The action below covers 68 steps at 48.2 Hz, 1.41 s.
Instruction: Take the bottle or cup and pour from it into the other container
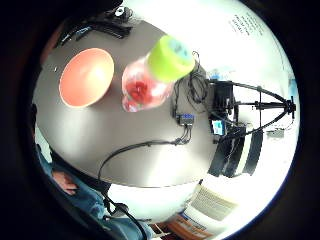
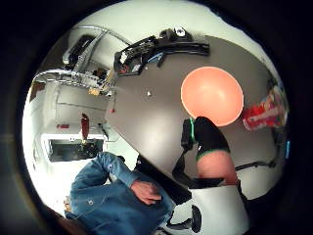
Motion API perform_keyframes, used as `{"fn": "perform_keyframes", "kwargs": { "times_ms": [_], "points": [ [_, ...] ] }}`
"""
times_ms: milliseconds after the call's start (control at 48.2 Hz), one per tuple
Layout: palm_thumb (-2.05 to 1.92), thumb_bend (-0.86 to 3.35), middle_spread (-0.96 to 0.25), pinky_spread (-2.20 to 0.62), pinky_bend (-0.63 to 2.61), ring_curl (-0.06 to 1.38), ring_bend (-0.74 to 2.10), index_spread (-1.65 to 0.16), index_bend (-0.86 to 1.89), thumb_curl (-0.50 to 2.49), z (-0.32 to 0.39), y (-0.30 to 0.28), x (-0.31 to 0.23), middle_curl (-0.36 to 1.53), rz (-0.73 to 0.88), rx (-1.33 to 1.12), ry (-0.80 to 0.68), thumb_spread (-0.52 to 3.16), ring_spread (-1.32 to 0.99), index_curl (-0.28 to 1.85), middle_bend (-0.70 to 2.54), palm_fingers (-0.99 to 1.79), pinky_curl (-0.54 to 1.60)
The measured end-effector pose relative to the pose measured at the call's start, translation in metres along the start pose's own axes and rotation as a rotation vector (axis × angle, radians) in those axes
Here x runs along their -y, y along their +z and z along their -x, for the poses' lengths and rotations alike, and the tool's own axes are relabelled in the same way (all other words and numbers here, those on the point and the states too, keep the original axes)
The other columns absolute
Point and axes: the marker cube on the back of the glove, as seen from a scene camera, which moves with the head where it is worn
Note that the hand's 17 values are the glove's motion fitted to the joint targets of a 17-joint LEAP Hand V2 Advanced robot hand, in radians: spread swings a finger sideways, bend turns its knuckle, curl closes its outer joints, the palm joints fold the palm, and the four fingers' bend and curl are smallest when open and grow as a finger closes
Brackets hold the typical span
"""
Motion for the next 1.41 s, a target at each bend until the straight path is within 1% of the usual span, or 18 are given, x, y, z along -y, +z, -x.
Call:
{"fn": "perform_keyframes", "kwargs": {
  "times_ms": [83,166,394,871,1244,1410],
  "points": [
    [0.55,0.33,0.02,0.15,0.32,0.09,0.29,-0.20,0.18,0.16,-0.002,-0.002,0.002,0.09,-0.003,-0.009,0.005,0.56,0.06,0.10,0.22,0.31,0.11],
    [0.58,0.31,0.03,0.19,0.31,0.12,0.31,-0.23,0.18,0.21,-0.003,-0.002,0.002,0.12,-0.016,-0.002,0.016,0.72,0.08,0.14,0.22,0.30,0.15],
    [0.62,0.23,0.04,0.23,0.29,0.17,0.32,-0.27,0.17,0.29,-0.014,0.003,0.005,0.20,0.026,-0.050,0.027,0.94,0.09,0.21,0.21,0.30,0.20],
    [0.67,0.06,0.04,0.24,0.27,0.22,0.31,-0.29,0.16,0.39,-0.020,-0.005,0.026,0.27,0.032,-0.087,0.033,1.04,0.10,0.26,0.19,0.26,0.27],
    [0.71,-0.02,0.04,0.25,0.25,0.25,0.31,-0.30,0.16,0.43,-0.029,-0.021,0.009,0.30,0.002,-0.061,0.060,1.07,0.10,0.28,0.19,0.26,0.30],
    [0.71,-0.02,0.02,0.25,0.22,0.25,0.29,-0.36,0.20,0.44,-0.033,-0.026,0.003,0.29,-0.022,-0.058,0.042,1.07,0.10,0.31,0.17,0.29,0.30]
  ]
}}
